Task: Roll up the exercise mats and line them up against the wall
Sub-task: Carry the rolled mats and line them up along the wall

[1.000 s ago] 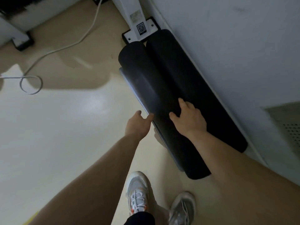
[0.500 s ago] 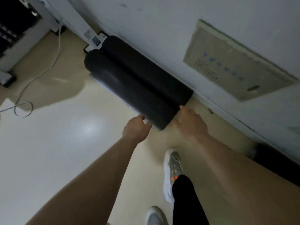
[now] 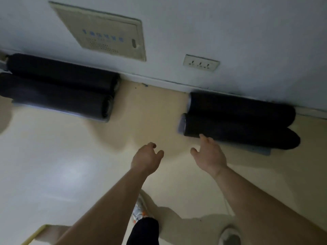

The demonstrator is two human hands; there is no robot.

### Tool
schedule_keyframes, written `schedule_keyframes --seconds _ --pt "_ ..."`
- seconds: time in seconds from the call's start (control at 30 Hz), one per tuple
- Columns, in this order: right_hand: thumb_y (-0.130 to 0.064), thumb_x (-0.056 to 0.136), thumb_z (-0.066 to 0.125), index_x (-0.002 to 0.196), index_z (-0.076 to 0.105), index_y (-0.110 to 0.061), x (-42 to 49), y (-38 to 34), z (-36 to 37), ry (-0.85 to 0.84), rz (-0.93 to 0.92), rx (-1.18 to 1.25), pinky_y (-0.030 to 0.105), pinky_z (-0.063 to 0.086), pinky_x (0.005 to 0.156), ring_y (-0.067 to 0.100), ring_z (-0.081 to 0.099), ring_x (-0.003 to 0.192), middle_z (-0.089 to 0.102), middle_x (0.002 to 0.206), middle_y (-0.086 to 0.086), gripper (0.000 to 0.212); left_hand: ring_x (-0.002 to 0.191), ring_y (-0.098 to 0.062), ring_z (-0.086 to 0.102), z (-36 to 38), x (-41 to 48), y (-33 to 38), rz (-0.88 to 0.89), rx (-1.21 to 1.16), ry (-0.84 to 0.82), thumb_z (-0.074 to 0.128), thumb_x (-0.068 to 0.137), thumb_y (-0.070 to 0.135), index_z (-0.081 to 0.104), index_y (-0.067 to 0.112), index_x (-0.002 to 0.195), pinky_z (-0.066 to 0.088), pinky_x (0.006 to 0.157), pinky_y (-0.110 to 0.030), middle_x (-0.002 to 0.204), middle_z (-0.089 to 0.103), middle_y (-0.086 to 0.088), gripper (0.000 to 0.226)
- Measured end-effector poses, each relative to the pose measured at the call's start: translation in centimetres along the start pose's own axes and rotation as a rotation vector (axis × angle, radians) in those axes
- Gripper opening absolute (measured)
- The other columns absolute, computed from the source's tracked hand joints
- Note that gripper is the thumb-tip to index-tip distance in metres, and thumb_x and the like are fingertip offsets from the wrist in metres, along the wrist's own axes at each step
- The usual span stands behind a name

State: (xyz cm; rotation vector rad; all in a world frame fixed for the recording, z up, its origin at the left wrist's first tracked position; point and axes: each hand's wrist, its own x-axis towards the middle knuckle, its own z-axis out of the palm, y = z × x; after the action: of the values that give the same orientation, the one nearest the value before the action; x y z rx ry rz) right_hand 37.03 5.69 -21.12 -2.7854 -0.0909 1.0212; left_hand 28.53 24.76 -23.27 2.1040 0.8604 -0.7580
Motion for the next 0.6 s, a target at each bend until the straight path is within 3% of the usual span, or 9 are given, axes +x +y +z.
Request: schedule_keyframes --seconds 0.13,0.37,0.6 --pt "-0.043 0.099 0.05 0.154 0.027 -0.019 -3.4 10.6 -0.8 0.014 0.053 0.054 0.042 0.046 0.093 0.032 0.049 0.125 0.044 0.146 0.011 0.064 0.125 -0.025 0.055 7.8 -4.0 4.6 0.009 0.084 -0.005 0.054 0.096 0.045 0.049 0.018 0.142 0.044 0.1 -0.035 0.139 0.058 -0.004 0.053" --pt "-0.047 0.101 0.048 0.154 0.024 -0.015 -8.8 28.0 -2.3 -0.012 0.197 0.079 0.043 0.046 0.098 0.033 0.046 0.129 0.039 0.149 0.013 0.067 0.126 -0.024 0.054 20.8 -9.8 13.1 0.118 0.158 -0.071 0.055 0.095 0.045 0.044 0.018 0.145 0.045 0.102 -0.038 0.141 0.056 -0.006 0.058" --pt "-0.046 0.101 0.049 0.153 0.025 -0.01 -9.6 37.7 -3.6 0.035 0.336 0.195 0.044 0.045 0.099 0.038 0.047 0.128 0.037 0.147 0.019 0.068 0.127 -0.025 0.054 24.0 -10.3 17.1 0.217 0.32 -0.091 0.054 0.097 0.046 0.04 0.018 0.147 0.046 0.102 -0.04 0.145 0.053 -0.005 0.06"
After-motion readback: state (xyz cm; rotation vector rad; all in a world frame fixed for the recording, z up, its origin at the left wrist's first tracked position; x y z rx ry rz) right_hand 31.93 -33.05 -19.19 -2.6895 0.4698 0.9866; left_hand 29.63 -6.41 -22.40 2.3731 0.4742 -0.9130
